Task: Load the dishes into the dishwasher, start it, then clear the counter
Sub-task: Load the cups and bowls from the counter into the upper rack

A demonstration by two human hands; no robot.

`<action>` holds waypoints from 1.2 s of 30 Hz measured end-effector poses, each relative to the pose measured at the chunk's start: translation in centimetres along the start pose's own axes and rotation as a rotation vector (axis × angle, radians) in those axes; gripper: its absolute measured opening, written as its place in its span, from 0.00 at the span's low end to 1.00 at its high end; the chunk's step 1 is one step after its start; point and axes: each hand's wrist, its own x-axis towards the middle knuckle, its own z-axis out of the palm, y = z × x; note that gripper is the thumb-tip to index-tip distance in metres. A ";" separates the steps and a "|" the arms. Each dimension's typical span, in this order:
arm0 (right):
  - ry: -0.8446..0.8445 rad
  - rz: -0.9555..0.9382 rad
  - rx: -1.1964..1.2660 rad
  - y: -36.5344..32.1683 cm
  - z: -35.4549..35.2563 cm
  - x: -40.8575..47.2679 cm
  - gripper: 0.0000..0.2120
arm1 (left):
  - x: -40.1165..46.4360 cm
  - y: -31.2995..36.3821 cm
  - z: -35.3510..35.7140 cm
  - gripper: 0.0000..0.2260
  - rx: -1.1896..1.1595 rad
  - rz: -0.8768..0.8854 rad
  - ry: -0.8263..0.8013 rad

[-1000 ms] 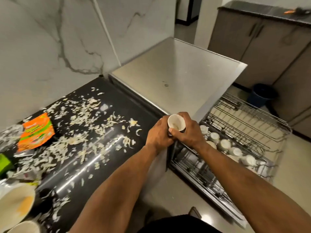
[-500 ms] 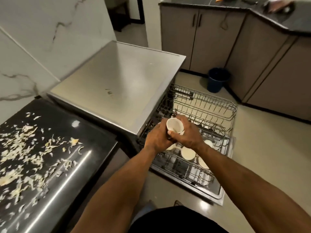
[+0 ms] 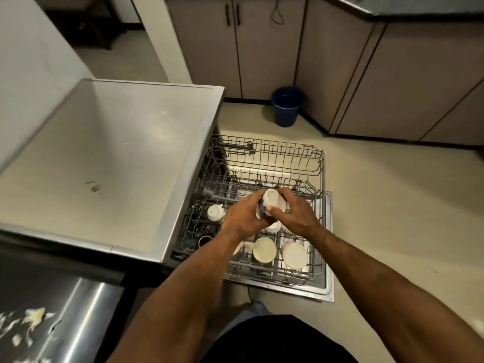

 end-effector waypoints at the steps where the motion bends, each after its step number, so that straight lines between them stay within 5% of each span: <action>1: 0.009 0.028 0.014 0.5 -0.3 0.4 0.28 | 1.0 -0.1 0.3 0.30 -0.006 0.018 -0.010; 10: 0.021 0.296 0.223 5.3 -0.4 3.5 0.30 | 7.6 -1.9 4.1 0.30 -0.136 -0.014 -0.123; 15: 0.021 0.407 0.389 7.4 0.5 5.4 0.20 | 9.6 -3.3 6.7 0.29 -0.206 -0.115 -0.176; 24: 0.022 0.520 0.541 13.4 2.4 8.0 0.19 | 12.5 -5.0 11.8 0.27 -0.499 -0.281 -0.294; 30: -0.026 0.600 0.601 17.2 3.4 8.5 0.09 | 14.5 -5.1 14.6 0.16 -0.536 -0.427 -0.251; 36: 0.050 0.656 0.703 19.6 4.4 8.0 0.22 | 16.6 -6.5 16.3 0.25 -0.375 -0.371 -0.221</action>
